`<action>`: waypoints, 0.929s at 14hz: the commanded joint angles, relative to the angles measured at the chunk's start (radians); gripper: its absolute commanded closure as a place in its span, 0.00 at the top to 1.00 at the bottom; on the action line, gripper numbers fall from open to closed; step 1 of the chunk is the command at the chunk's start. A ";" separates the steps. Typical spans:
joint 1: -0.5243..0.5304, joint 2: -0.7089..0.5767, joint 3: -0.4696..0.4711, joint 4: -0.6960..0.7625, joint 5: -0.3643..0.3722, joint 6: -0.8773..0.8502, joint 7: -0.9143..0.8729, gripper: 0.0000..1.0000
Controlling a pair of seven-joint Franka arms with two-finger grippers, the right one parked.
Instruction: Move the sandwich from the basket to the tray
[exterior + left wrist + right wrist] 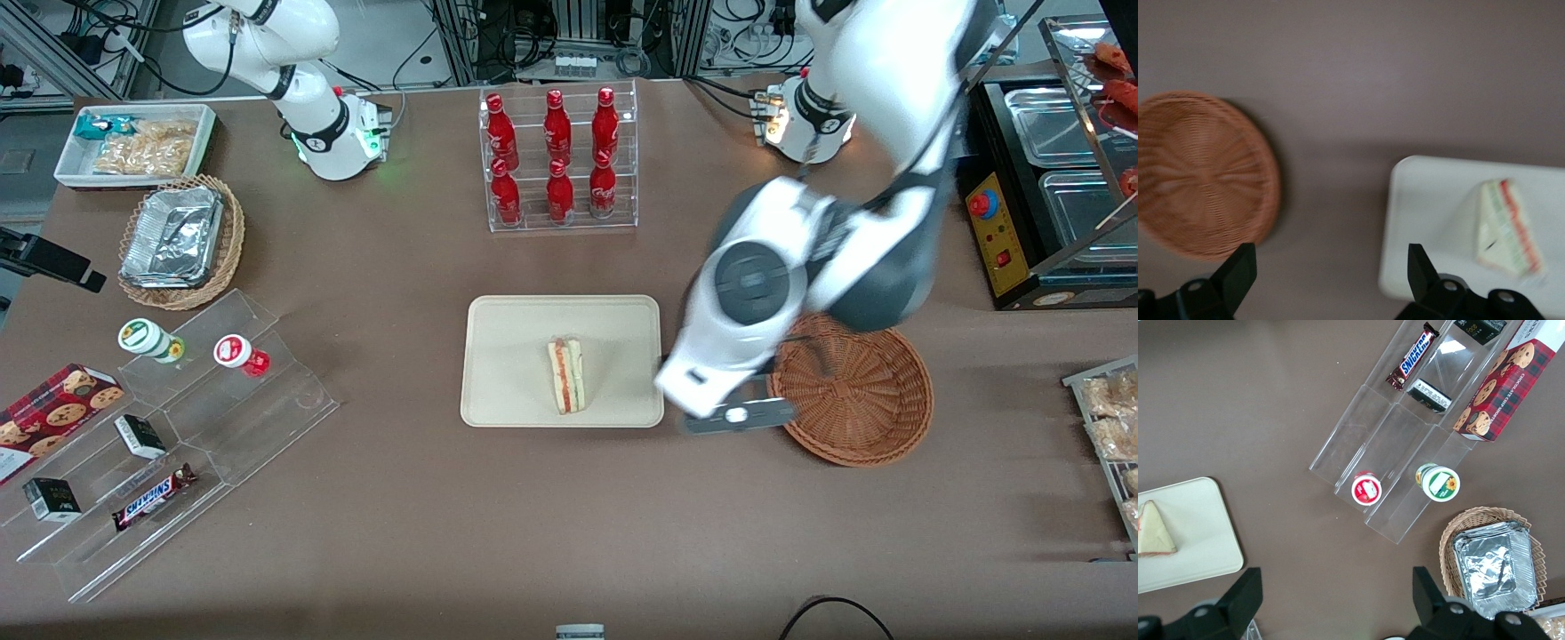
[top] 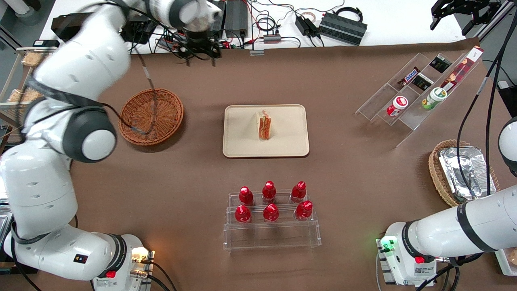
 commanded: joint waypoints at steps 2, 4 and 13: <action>0.209 -0.216 -0.012 -0.171 -0.084 -0.123 0.244 1.00; 0.268 -0.290 -0.009 -0.194 -0.099 -0.207 0.291 1.00; 0.375 -0.617 -0.027 -0.506 -0.176 -0.168 0.309 1.00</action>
